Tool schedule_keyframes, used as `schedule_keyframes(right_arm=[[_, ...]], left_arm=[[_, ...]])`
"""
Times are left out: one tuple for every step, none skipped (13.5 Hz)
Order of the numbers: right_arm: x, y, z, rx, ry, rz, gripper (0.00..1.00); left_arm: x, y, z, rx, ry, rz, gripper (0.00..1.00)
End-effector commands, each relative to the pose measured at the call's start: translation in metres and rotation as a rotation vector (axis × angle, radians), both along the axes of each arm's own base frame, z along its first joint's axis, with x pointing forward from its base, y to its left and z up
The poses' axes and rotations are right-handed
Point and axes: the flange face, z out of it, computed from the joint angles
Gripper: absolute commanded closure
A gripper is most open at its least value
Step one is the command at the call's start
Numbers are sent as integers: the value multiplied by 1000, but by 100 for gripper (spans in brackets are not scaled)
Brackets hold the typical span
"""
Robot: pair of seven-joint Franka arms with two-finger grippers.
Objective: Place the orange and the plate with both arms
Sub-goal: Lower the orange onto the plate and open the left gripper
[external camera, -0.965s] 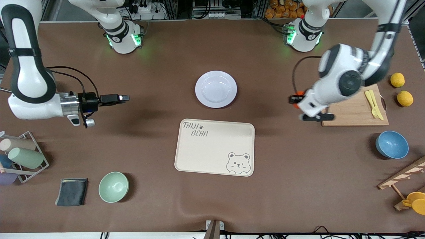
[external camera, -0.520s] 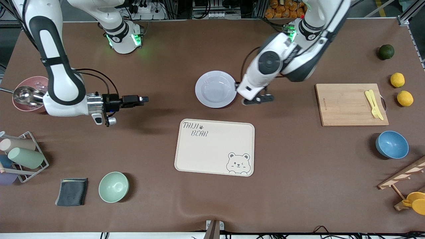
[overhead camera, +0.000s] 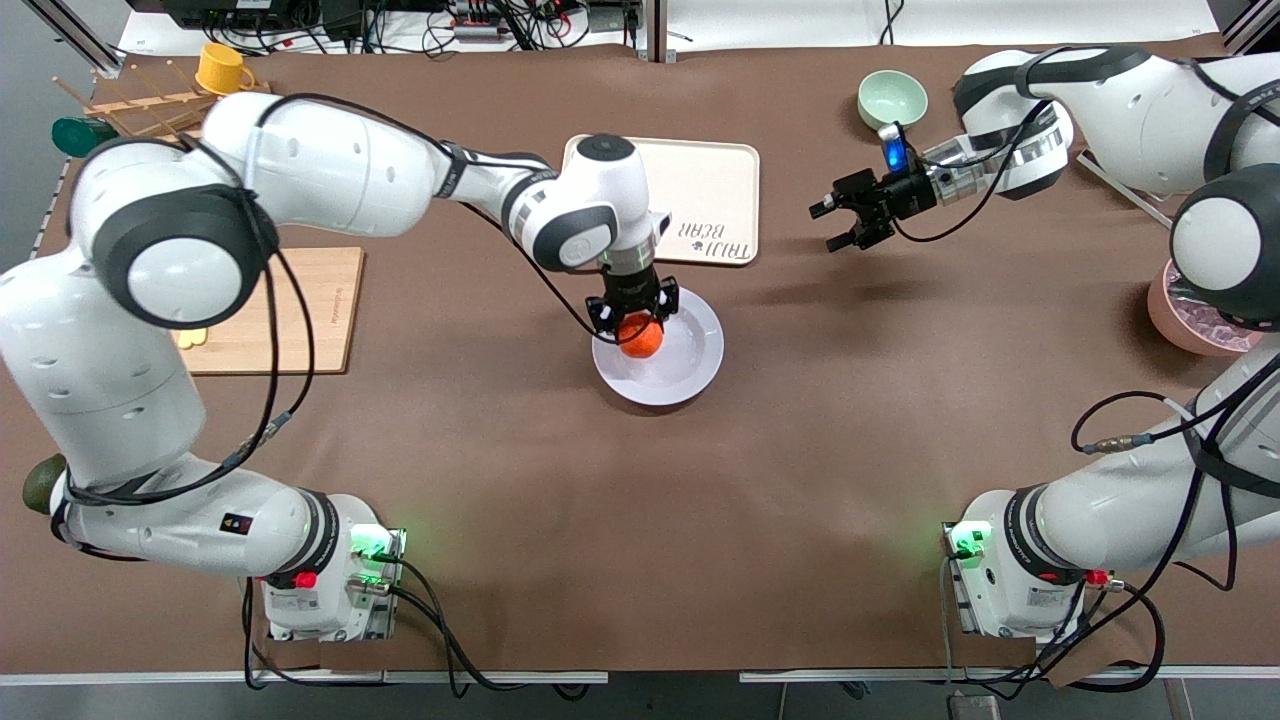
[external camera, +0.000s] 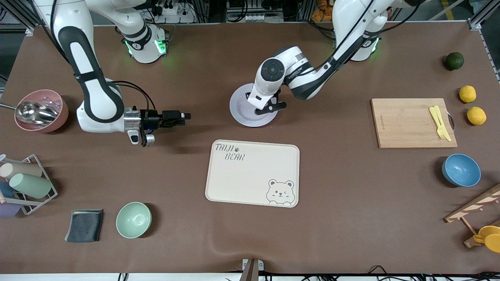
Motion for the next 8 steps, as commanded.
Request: schedule_keyframes(right_arm=[[-6,7,-17,25,-37,-7,0],[-7,8,-26,41,-47,-15,0],[-9,10,-33,55,-58,-14,0],[-10,13,-38,64,-60,-18,0],[-12,20,-39,69,-57,-17,0],[-13,26,-38,76,-57,-21,0],[-14,26,-41,76,-54,-23,0],[-15,27,-44,78,-56,-24,0]], left_arm=[[6,-21,-29,36,-29,35,90],[9,-30,-34,35,-30,55,90],[5,-37,-38,36,-24,62,89],[8,-37,-42,40,-25,67,87],[11,-35,-45,44,-22,76,74],[11,-34,-46,46,-21,77,2],[17,-31,-43,43,-25,88,0],[24,-31,-34,32,-37,102,0]])
